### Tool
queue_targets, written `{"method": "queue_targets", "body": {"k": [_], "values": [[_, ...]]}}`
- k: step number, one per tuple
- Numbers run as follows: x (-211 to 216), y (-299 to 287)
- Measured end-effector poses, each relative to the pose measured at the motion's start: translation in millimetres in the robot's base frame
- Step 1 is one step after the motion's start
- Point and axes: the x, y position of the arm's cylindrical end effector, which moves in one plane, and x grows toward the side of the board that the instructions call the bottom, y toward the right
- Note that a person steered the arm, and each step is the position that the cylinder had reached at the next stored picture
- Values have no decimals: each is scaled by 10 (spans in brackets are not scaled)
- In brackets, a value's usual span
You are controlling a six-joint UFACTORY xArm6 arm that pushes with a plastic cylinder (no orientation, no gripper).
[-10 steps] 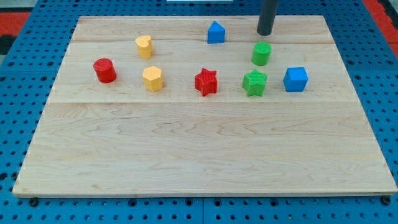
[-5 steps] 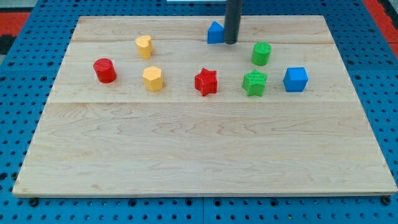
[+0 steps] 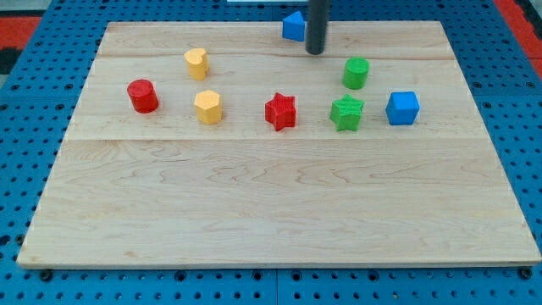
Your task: Move blue triangle to the top center of the board
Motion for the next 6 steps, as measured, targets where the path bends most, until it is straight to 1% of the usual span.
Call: {"method": "queue_targets", "body": {"k": [1,2,3,4,6], "values": [[-217,181],[-642,206],[-691,143],[-707,-123],[-702,-359]]}}
